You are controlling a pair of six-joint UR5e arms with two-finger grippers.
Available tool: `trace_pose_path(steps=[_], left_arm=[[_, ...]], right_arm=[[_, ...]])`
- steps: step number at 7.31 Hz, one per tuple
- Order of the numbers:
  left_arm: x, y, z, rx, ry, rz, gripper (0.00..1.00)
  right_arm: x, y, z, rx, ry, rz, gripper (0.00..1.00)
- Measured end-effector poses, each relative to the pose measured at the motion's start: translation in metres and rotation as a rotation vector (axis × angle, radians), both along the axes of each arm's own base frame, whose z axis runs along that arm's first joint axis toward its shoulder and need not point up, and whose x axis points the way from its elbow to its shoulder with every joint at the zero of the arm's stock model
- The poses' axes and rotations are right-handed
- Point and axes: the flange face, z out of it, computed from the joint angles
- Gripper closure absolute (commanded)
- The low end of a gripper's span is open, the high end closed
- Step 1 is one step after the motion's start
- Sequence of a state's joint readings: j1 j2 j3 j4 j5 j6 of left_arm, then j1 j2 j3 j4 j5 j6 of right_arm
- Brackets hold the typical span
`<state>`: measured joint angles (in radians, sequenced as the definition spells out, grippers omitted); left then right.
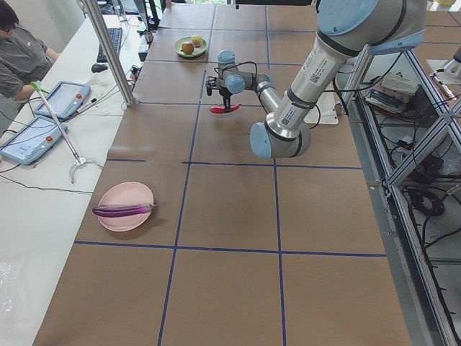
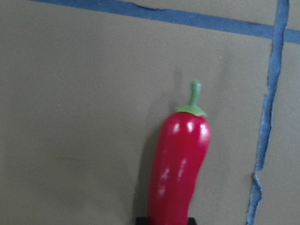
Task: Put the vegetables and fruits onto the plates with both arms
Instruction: 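Grasp the red chili with the left gripper and carry it to the pink plate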
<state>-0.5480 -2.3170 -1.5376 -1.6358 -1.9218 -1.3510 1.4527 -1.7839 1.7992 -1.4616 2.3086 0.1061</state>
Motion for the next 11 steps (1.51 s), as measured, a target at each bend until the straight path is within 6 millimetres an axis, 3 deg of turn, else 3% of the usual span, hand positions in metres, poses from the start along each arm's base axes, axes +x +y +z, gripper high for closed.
trace_pose_path(steps=[1, 2, 4, 6, 8, 9, 10, 11], left_arm=[[-0.043, -0.017, 0.006, -0.008, -0.008, -0.05, 0.96], [-0.094, -0.047, 0.024, -0.022, -0.028, -0.126, 0.96], [-0.199, -0.137, 0.084, -0.053, -0.114, -0.278, 0.95], [-0.294, -0.225, 0.181, -0.024, -0.243, -0.262, 0.95], [-0.363, -0.285, 0.289, 0.024, -0.24, -0.145, 0.92], [-0.376, -0.299, 0.324, 0.042, -0.229, -0.104, 0.01], [-0.38, -0.306, 0.341, 0.053, -0.224, -0.086, 0.0], [-0.381, -0.309, 0.347, 0.069, -0.221, -0.069, 0.0]], right_arm=[[0.0, 0.0, 0.0, 0.0, 0.0, 0.0, 0.0], [0.0, 0.0, 0.001, -0.002, 0.0, 0.001, 0.0], [0.0, 0.0, 0.002, -0.005, 0.001, 0.004, 0.0], [0.0, 0.0, 0.002, -0.006, 0.002, 0.007, 0.0], [0.0, -0.001, 0.002, -0.006, 0.004, 0.007, 0.0], [0.0, -0.001, 0.002, -0.006, 0.004, 0.007, 0.0], [0.0, -0.001, 0.002, -0.006, 0.004, 0.006, 0.0], [0.0, -0.001, 0.002, -0.006, 0.004, 0.007, 0.0]])
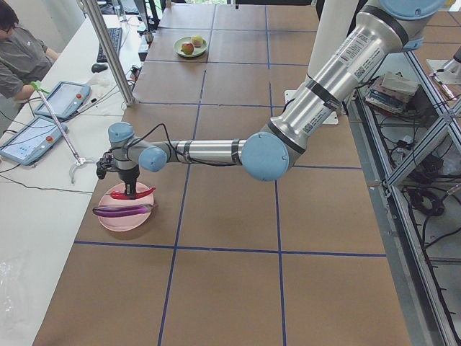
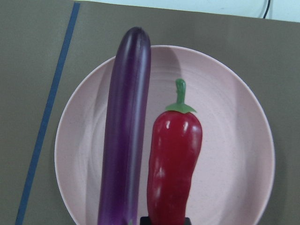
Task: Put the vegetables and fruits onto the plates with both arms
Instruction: 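Grasp the red chili with the left gripper and carry it to the pink plate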
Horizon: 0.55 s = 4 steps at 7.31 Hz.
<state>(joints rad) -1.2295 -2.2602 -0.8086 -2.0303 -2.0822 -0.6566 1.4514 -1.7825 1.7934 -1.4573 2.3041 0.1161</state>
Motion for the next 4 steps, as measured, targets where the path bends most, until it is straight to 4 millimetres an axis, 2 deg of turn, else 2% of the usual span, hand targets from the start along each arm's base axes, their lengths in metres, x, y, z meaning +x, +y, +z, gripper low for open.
trace_pose_path(steps=[2, 3, 4], left_arm=[[-0.011, -0.001, -0.001, 0.057, 0.025, 0.087, 0.0], [-0.03, 0.004, 0.001, 0.082, 0.072, 0.132, 0.0], [-0.054, 0.018, 0.007, 0.102, 0.116, 0.154, 0.0]], right_arm=[[0.0, -0.001, -0.001, 0.002, 0.0, 0.0, 0.0], [0.0, -0.001, -0.001, 0.003, 0.0, 0.0, 0.0], [0.0, -0.001, -0.002, 0.003, 0.0, 0.001, 0.0]])
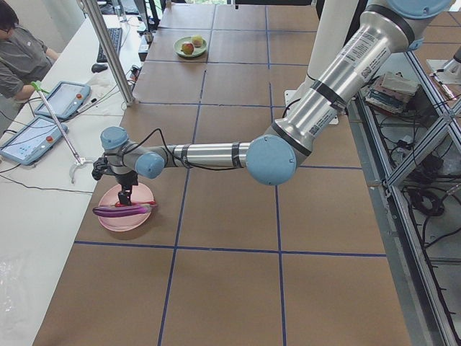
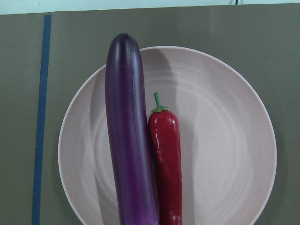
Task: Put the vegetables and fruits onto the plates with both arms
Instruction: 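Grasp the red chili with the left gripper and carry it to the pink plate, then release the chili beside the eggplant and lift the left gripper away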
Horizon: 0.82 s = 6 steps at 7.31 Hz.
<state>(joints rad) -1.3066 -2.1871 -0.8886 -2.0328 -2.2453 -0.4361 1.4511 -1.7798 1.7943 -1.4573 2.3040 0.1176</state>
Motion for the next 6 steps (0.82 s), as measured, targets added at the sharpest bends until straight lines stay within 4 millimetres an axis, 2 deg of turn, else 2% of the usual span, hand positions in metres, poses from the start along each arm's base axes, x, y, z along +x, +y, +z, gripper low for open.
trace_pose_path(steps=[2, 4, 6], left_arm=[[-0.033, 0.038, 0.0, 0.036, 0.032, 0.02, 0.0], [-0.064, 0.093, -0.005, 0.036, -0.009, 0.116, 0.0], [-0.104, 0.163, -0.015, -0.002, -0.044, 0.194, 0.0]], right_arm=[[0.0, 0.0, 0.0, 0.0, 0.0, 0.0, 0.0], [0.0, 0.0, 0.0, 0.002, 0.0, -0.001, 0.0], [0.0, 0.0, 0.0, 0.003, 0.0, -0.002, 0.0]])
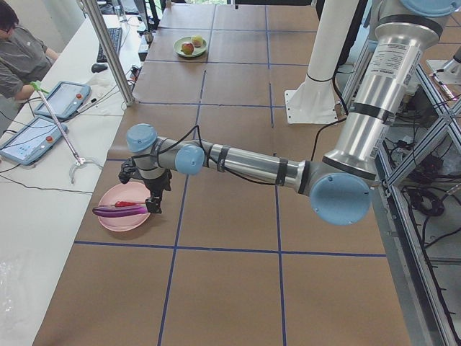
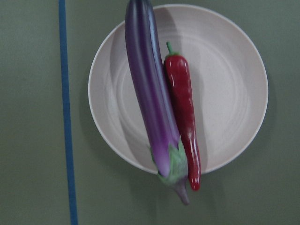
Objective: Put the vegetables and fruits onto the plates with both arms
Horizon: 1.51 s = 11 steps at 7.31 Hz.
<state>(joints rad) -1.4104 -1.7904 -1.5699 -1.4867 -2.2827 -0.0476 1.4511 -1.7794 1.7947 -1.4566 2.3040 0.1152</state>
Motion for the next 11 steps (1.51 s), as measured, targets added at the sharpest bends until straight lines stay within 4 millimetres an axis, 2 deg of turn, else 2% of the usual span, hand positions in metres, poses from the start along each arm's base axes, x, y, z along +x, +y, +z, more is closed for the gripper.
trace_pose_path(steps=[2, 4, 5, 6, 8, 11], left_arm=[[-0.045, 0.08, 0.027, -0.046, -0.005, -0.007, 0.0], [-0.092, 0.132, 0.059, -0.059, 0.001, -0.034, 0.0], [-0.102, 0.145, 0.068, -0.066, 0.002, -0.046, 0.0], [-0.106, 0.149, 0.069, -0.064, 0.002, -0.054, 0.0], [-0.107, 0.149, 0.06, -0.04, 0.001, -0.055, 0.0], [-0.108, 0.151, 0.061, -0.038, -0.01, -0.057, 0.0]], right_arm=[[0.0, 0.0, -0.002, 0.006, -0.003, -0.003, 0.0], [0.004, 0.002, -0.01, 0.015, -0.021, 0.002, 0.0], [0.006, 0.006, -0.011, 0.011, -0.039, 0.007, 0.0], [0.007, 0.008, -0.011, 0.009, -0.048, 0.009, 0.0], [0.008, 0.01, -0.011, 0.01, -0.053, 0.01, 0.0], [0.008, 0.008, -0.011, 0.014, -0.054, 0.009, 0.0]])
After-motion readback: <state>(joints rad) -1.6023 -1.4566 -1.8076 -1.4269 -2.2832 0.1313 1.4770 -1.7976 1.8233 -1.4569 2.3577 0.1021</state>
